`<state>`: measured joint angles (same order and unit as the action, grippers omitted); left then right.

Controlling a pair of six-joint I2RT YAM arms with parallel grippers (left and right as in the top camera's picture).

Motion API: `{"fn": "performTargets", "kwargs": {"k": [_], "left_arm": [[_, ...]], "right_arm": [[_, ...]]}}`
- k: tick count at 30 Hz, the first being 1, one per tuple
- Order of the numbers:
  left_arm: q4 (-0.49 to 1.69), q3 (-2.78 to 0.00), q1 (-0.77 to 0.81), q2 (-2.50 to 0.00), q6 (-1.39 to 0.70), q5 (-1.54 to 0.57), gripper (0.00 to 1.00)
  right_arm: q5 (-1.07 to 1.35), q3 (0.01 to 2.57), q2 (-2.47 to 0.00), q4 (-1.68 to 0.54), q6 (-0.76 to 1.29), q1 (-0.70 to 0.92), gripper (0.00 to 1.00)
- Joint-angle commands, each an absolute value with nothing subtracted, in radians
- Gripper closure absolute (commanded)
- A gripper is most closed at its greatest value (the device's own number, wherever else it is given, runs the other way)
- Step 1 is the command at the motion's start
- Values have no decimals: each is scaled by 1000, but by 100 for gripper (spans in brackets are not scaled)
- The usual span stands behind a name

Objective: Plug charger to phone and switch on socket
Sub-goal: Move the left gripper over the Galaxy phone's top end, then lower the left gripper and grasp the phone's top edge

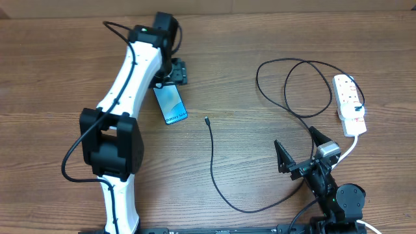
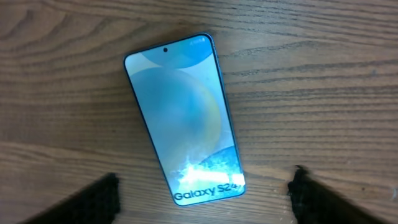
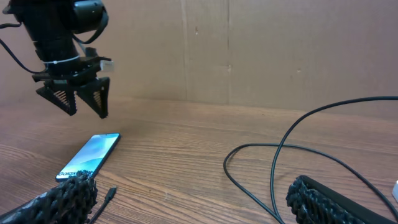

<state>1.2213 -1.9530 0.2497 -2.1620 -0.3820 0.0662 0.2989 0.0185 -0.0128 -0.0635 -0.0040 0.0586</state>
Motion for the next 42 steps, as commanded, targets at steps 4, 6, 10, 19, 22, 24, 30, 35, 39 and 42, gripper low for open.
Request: {"fn": "performTargets", "kwargs": {"k": [4,6,10,19,22,24,30,35,39,42], "left_arm": [[1239,-1958,255,-2231,-435,130,4],[1240,-1958,254,-2259,-435,130,3],[1258,-1958,254,-2313,-460,126,0],[1201,-1958,240,-2383,-461,51,0],[1200,-1959,223,-2385,-474,51,0],[1212,-1958,214,-2387,-480,38,1],[1222,-1958,208,-2419,-524,12,1],[1199,-1958,206,-2448,-524,-31,7],[1218,-1952,206,-2464,-524,-35,7],[1220,-1951,206,-2474,-524,-56,6]], "right_arm": [[289,8,-5,-58,-8,52,0],[289,8,-5,-58,-8,52,0],[289,8,-5,-58,-8,52,0],[289,8,-5,-58,-8,52,0],[289,8,-5,-58,-8,52,0],[289,8,-5,-58,-8,52,0],[289,8,-5,-58,-8,52,0],[289,8,-5,-58,-8,52,0],[289,8,-5,-58,-8,52,0],[289,8,-5,-58,-8,52,0]]}}
